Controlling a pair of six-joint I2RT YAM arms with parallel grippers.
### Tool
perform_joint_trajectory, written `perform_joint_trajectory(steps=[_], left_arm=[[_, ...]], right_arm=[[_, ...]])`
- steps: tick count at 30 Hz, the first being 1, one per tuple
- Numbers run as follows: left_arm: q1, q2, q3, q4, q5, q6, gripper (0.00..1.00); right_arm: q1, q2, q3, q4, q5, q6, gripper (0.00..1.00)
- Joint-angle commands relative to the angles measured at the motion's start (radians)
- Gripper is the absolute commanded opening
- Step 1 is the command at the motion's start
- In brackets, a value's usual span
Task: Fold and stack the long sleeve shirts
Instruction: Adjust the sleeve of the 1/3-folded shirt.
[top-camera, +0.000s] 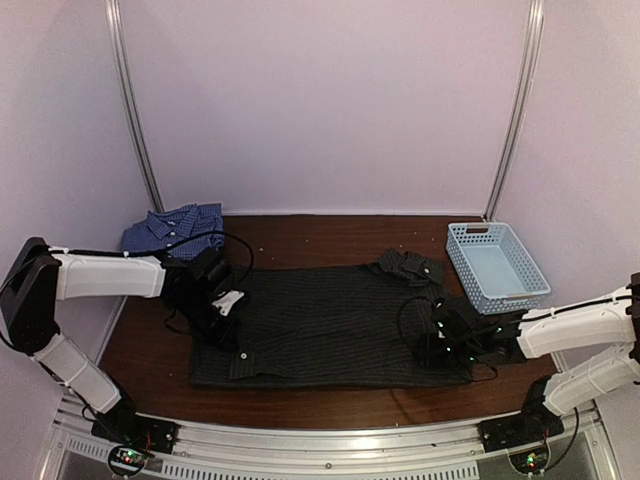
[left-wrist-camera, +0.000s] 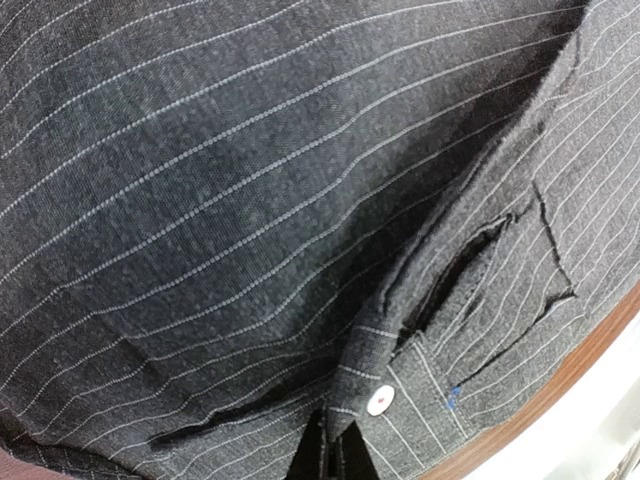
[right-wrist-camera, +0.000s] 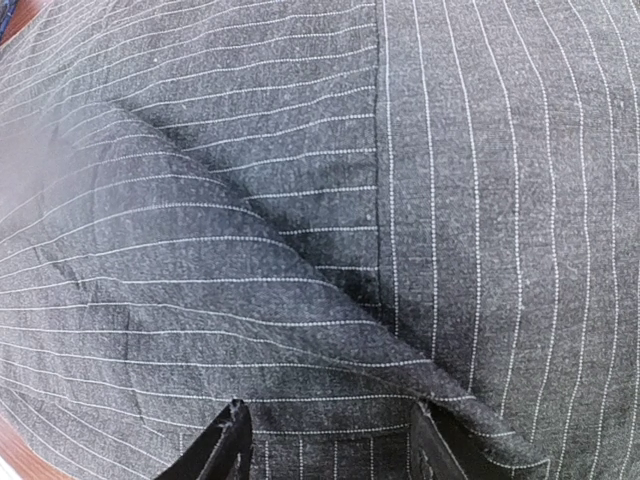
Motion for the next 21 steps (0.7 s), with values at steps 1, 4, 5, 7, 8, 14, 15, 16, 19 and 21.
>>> perform_joint_trajectory(steps=[1,4,5,7,8,14,15,16,19,21], left_arm=[[0.010,0.024,0.029,-0.044,-0.026,0.031,0.00],[0.010,0.043,0.036,-0.050,-0.029,0.036,0.00],[0.010,0.048,0.038,-0.050,-0.033,0.036,0.00],[0.010,0.058,0.046,-0.052,-0.047,0.035,0.04],[0.010,0.061,0.054,-0.055,-0.060,0.034,0.06],[0.011,0.064,0.110,-0.057,-0.123,0.041,0.29],[0.010,0.064,0.122,-0.056,-0.131,0.043,0.31],[0.010,0.062,0.132,-0.057,-0.136,0.044,0.34],[0.010,0.049,0.154,-0.049,-0.142,0.043,0.39],[0.010,0.026,0.154,-0.025,-0.116,0.040,0.40]], right_arm=[[0.002,-0.029,-0.014,-0.055,0.025,-0.022,0.55],[0.007,-0.055,-0.007,-0.065,0.026,-0.031,0.56],[0.009,-0.064,-0.004,-0.070,0.027,-0.034,0.57],[0.013,-0.092,0.007,-0.080,0.030,-0.039,0.57],[0.015,-0.103,0.013,-0.086,0.031,-0.042,0.58],[0.020,-0.166,0.050,-0.125,0.050,-0.065,0.60],[0.020,-0.170,0.058,-0.128,0.050,-0.069,0.61],[0.021,-0.172,0.064,-0.131,0.051,-0.073,0.62],[0.024,-0.164,0.082,-0.129,0.050,-0.081,0.63],[0.027,-0.153,0.087,-0.116,0.046,-0.084,0.63]])
